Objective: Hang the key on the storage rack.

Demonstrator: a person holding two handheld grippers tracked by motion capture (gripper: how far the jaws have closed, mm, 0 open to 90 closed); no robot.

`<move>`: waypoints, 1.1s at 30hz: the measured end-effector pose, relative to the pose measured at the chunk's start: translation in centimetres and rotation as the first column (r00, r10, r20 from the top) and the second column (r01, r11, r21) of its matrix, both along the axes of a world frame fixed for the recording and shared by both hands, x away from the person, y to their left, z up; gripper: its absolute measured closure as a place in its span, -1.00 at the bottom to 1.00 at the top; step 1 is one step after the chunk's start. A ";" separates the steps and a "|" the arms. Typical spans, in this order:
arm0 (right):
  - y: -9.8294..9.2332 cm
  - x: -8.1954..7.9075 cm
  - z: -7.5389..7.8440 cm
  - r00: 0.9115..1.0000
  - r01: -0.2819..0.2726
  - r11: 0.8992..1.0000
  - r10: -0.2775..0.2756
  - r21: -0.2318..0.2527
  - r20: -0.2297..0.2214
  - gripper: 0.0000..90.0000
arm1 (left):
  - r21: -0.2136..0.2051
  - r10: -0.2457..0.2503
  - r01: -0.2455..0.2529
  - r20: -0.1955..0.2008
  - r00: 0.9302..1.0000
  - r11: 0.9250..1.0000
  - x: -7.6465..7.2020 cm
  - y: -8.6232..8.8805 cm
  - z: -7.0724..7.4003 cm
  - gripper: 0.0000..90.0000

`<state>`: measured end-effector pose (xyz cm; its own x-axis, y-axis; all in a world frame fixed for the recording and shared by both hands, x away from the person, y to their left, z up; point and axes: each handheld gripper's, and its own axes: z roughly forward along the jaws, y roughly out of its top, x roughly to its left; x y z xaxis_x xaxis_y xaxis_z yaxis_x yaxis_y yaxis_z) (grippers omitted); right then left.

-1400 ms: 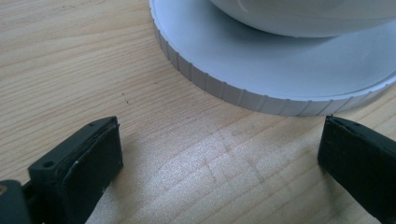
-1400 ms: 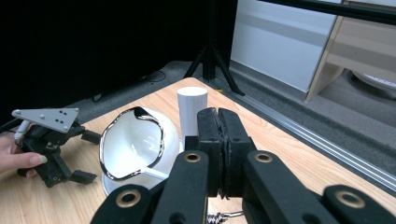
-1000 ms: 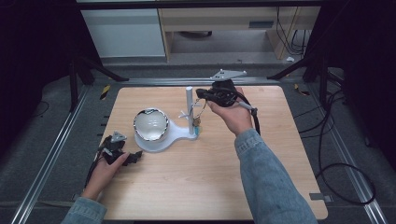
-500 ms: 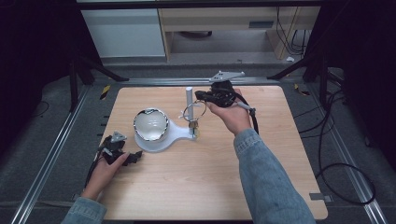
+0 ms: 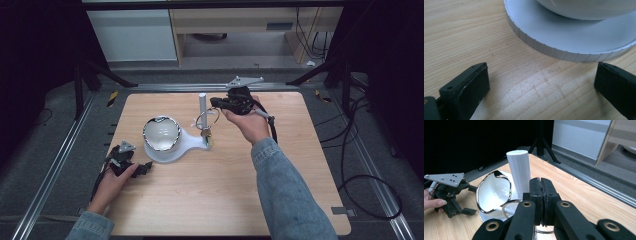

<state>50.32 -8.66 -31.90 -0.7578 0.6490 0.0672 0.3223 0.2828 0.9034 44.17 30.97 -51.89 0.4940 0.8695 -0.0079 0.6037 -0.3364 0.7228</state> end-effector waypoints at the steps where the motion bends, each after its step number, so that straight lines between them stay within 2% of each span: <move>1: 0.0 0.0 0.0 1.000 -0.001 1.000 0.001 -0.001 -0.002 0.97 | 0.000 0.000 0.000 0.000 1.000 1.000 0.0 0.0 0.0 -1.00; 2: -0.1 0.1 0.0 1.000 -0.001 1.000 0.001 0.000 -0.009 0.96 | 0.000 0.000 0.000 0.000 1.000 1.000 0.0 0.0 0.0 -1.00; 6: -0.4 0.3 -0.3 0.999 0.030 1.000 -0.030 -0.002 -0.023 0.64 | 0.000 0.000 0.000 0.000 1.000 1.000 0.0 0.0 0.0 -1.00; 11: -1.0 0.2 -0.3 0.998 0.058 0.998 -0.058 0.004 -0.016 0.52 | 0.000 0.000 0.000 0.000 1.000 1.000 0.0 0.0 0.0 -1.00; 20: -1.9 0.1 -0.3 0.995 0.101 0.995 -0.100 -0.028 0.010 0.29 | 0.000 0.000 0.000 0.000 1.000 1.000 0.0 0.0 0.0 -1.00; 21: -2.3 0.1 -0.3 0.992 0.126 0.991 -0.125 -0.040 0.026 0.15 | 0.000 0.000 0.000 0.000 1.000 1.000 0.0 0.0 0.0 -1.00; 22: -2.3 0.1 -0.3 0.992 0.126 0.991 -0.125 -0.040 0.026 0.15 | 0.000 0.000 0.000 0.000 1.000 1.000 0.0 0.0 0.0 -1.00; 23: -2.5 0.1 -0.2 0.988 0.149 0.988 -0.147 -0.051 0.036 -0.01 | 0.000 0.000 0.000 0.001 1.000 1.000 0.0 0.0 0.0 -1.00; 24: -2.5 0.1 -0.2 0.988 0.149 0.988 -0.147 -0.051 0.036 -0.01 | 0.000 0.000 0.000 0.001 1.000 1.000 0.0 0.0 0.0 -1.00; 25: -2.9 0.1 -0.2 0.985 0.169 0.984 -0.166 -0.063 0.045 -0.16 | 0.002 -0.001 0.001 -0.001 1.000 1.000 0.0 0.0 0.0 -1.00; 26: -2.9 0.1 -0.2 0.985 0.169 0.984 -0.166 -0.063 0.045 -0.16 | 0.002 -0.001 0.001 -0.001 1.000 1.000 0.0 0.0 0.0 -1.00; 27: -3.1 0.1 -0.2 0.982 0.187 0.980 -0.184 -0.073 0.043 -0.33 | 0.002 -0.001 0.001 -0.001 1.000 1.000 0.0 0.0 0.0 -1.00; 30: -3.3 0.1 -0.1 0.980 0.196 0.977 -0.194 -0.079 0.038 -0.43 | 0.003 -0.002 0.002 -0.001 1.000 1.000 0.0 0.0 0.0 -1.00; 32: -3.6 0.0 -0.2 0.977 0.211 0.974 -0.210 -0.087 0.026 -0.58 | 0.002 -0.002 0.002 -0.001 1.000 1.000 0.0 0.0 0.0 -1.00; 33: -3.6 0.0 -0.2 0.977 0.211 0.974 -0.210 -0.087 0.026 -0.58 | 0.002 -0.002 0.002 -0.001 1.000 1.000 0.0 0.0 0.0 -1.00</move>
<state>50.34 -12.25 -32.07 -0.6042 0.7968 -0.0094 0.3683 0.2898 0.8834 44.17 31.00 -51.89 0.4953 0.8687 -0.0063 0.6038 -0.3390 0.7215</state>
